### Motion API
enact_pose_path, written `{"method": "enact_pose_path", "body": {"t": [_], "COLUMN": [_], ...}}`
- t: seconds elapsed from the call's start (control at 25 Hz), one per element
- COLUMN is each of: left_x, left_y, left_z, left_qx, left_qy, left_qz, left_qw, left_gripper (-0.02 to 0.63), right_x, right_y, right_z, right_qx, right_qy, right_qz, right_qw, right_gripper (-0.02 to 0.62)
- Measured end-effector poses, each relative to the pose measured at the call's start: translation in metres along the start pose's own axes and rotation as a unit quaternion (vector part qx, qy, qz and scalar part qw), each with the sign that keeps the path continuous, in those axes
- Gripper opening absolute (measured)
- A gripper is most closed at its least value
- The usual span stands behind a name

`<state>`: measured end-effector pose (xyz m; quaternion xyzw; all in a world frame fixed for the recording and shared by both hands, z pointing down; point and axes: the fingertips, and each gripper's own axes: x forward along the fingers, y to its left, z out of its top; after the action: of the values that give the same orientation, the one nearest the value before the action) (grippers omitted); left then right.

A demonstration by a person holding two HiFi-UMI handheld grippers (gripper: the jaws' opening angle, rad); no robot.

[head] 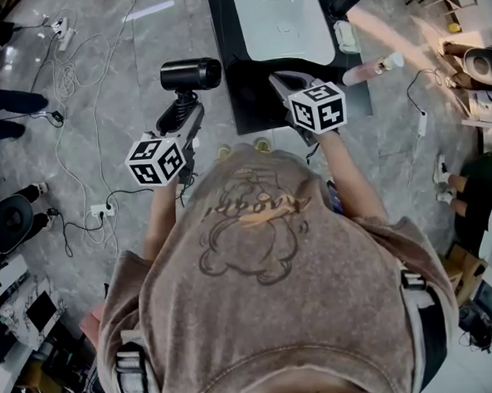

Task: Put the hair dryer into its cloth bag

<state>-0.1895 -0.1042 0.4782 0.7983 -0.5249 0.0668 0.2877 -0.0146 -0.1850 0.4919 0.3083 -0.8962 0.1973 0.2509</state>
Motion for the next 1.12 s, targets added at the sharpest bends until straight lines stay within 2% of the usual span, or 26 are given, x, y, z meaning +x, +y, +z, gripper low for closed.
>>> {"method": "enact_pose_path", "body": {"t": [0.44, 0.68, 1.12], "left_x": [0.015, 0.031, 0.053], "left_y": [0.003, -0.003, -0.016], "left_z": [-0.034, -0.053, -0.082], "left_qx": [0.042, 0.052, 0.084], "left_qy": [0.073, 0.103, 0.164], "left_qz": [-0.037, -0.060, -0.107], "left_qw": [0.9957, 0.9915, 0.9770], "left_gripper": [0.255, 0.255, 0.255], "right_x": [0.004, 0.007, 0.013], "right_y": [0.009, 0.015, 0.025], "right_z": [-0.004, -0.004, -0.010], "right_qx": [-0.004, -0.006, -0.018], "right_qy": [0.005, 0.007, 0.012], "right_qz": [0.013, 0.018, 0.035], "right_qw": [1.000, 1.000, 0.999], "right_gripper": [0.015, 0.015, 0.015]}}
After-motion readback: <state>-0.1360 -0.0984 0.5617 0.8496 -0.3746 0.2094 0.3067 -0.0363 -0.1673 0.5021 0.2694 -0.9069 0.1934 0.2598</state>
